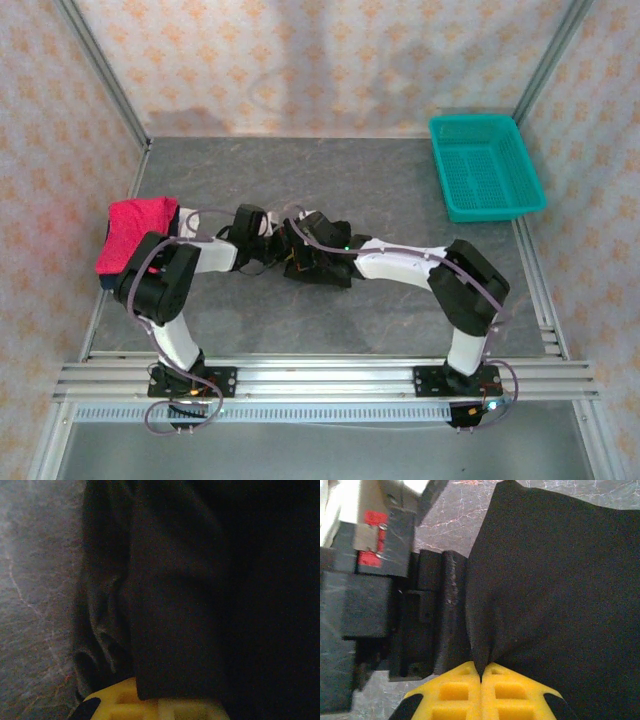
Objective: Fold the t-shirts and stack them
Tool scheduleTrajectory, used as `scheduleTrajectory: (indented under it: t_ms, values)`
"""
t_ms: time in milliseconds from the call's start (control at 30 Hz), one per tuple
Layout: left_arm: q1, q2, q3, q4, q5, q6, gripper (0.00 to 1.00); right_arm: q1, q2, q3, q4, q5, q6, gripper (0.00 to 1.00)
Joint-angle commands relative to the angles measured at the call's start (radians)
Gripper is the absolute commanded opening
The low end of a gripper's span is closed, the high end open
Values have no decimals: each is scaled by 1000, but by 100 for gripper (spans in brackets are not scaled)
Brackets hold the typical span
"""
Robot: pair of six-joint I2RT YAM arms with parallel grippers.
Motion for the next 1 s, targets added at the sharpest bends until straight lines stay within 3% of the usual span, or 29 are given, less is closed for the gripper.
scheduleTrajectory:
  t_ms: [0, 133, 233, 333, 700, 767, 833, 967]
  values:
    - [-18, 20, -16, 46, 28, -13, 0, 0, 23, 29, 45, -24, 11, 0]
    - [11, -32, -29, -39, -2, 30, 3, -2, 22, 33, 25, -3, 9, 0]
    - [44, -84, -39, -109, -10, 65, 24, -4, 10, 22, 15, 12, 1, 0]
    - [63, -115, -47, -172, -16, 99, 38, -6, 9, 17, 6, 14, -3, 0]
    - [182, -299, -184, -258, -78, 121, 49, -4, 60, 82, -27, -16, -6, 0]
    - [196, -343, -197, -266, -91, 123, 54, 1, 93, 117, -51, -24, -2, 13]
    - [199, -368, -191, -283, -97, 138, 61, 6, 123, 144, -66, -29, 1, 35]
    - [199, -398, -176, -293, -105, 151, 76, 4, 63, 109, -43, 7, 10, 59]
